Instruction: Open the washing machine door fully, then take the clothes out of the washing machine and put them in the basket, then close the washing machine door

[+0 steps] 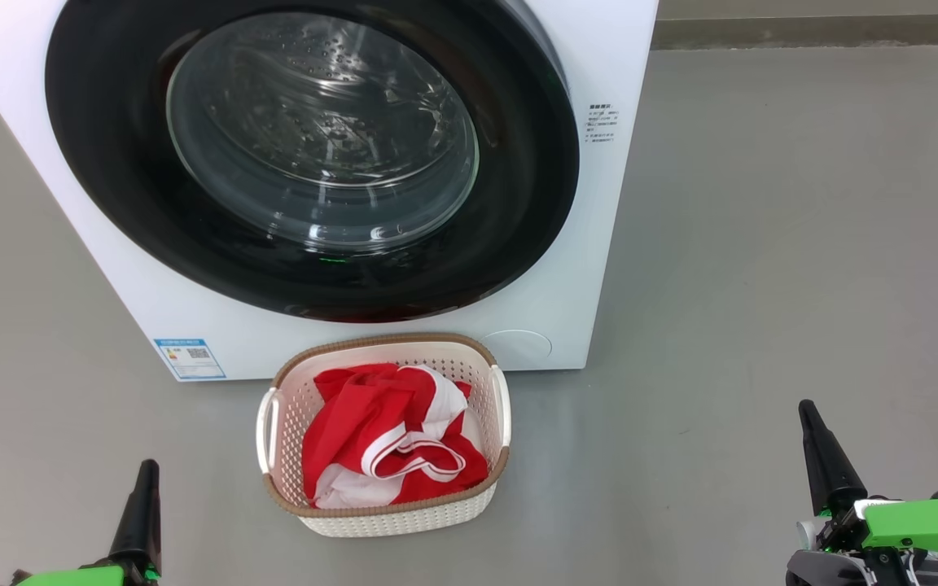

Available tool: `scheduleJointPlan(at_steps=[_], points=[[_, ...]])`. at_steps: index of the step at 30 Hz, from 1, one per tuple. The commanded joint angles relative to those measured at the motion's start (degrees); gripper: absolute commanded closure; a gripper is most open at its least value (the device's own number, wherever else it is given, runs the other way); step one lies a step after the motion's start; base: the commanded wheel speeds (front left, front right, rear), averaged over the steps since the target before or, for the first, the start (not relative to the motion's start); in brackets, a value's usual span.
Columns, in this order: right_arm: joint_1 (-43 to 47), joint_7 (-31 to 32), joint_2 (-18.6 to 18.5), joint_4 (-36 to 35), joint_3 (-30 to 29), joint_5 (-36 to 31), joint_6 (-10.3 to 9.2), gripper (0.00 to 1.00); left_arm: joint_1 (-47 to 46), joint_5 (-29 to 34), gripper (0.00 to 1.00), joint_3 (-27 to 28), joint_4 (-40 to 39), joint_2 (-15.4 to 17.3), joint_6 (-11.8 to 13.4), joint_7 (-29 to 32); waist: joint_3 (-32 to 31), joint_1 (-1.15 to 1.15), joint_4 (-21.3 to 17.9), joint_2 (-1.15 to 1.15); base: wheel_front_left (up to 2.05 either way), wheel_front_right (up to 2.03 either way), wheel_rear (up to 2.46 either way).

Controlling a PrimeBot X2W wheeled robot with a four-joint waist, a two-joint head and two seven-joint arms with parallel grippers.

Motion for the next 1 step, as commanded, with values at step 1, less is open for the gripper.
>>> scheduleJointPlan(at_steps=[1], points=[[-0.3,0.3,-0.1,-1.7,1.3,0.0,-0.05,1.0,-2.2,0.2,1.0,2.0,-1.5,0.9,-0.2,0.3,0.0,0.0,0.0,0.0,0.0,0.0,0.0]])
